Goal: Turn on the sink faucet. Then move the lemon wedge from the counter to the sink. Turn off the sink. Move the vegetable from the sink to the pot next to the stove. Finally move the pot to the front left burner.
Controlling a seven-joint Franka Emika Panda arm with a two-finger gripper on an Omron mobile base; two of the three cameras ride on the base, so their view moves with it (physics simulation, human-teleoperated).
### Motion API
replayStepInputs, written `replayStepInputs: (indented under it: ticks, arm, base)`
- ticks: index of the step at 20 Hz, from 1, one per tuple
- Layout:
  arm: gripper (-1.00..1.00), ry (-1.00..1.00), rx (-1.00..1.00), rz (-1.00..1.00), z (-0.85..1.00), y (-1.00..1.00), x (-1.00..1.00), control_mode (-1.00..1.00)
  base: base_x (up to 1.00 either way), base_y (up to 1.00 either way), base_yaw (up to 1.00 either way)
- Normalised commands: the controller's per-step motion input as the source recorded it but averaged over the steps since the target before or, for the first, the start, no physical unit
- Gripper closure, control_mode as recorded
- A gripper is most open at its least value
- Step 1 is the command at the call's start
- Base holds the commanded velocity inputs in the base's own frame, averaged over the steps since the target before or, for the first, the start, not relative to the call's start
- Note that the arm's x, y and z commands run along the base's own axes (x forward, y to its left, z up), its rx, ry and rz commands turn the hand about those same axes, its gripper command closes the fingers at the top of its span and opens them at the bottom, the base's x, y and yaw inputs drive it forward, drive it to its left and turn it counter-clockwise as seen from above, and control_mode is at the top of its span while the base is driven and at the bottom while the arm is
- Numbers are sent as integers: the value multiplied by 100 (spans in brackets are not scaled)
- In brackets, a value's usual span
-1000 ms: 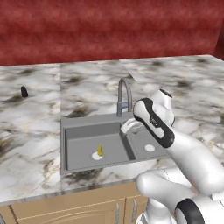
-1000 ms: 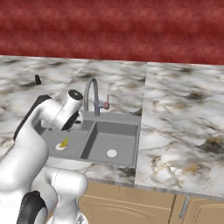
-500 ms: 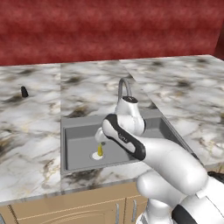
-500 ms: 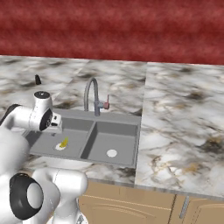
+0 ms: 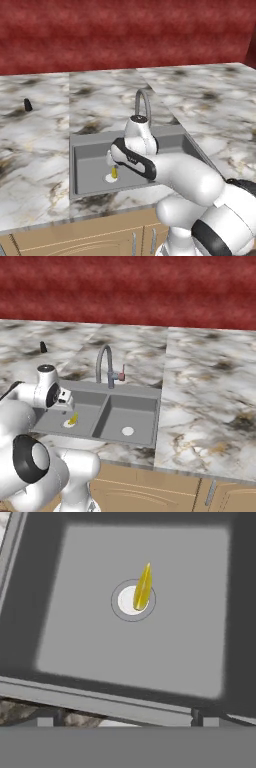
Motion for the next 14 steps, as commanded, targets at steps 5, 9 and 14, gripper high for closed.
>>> replayStepInputs:
  ticks: [5, 9, 14]
  arm:
    - [-100, 8, -3, -9, -16, 0, 56, -100]
    - [-100, 7, -1, -11, -18, 2, 69, -100]
    - [-100, 6, -3, -9, -15, 4, 59, -100]
  base:
    - [0, 0, 0]
    - [0, 0, 0]
    - [0, 0, 0]
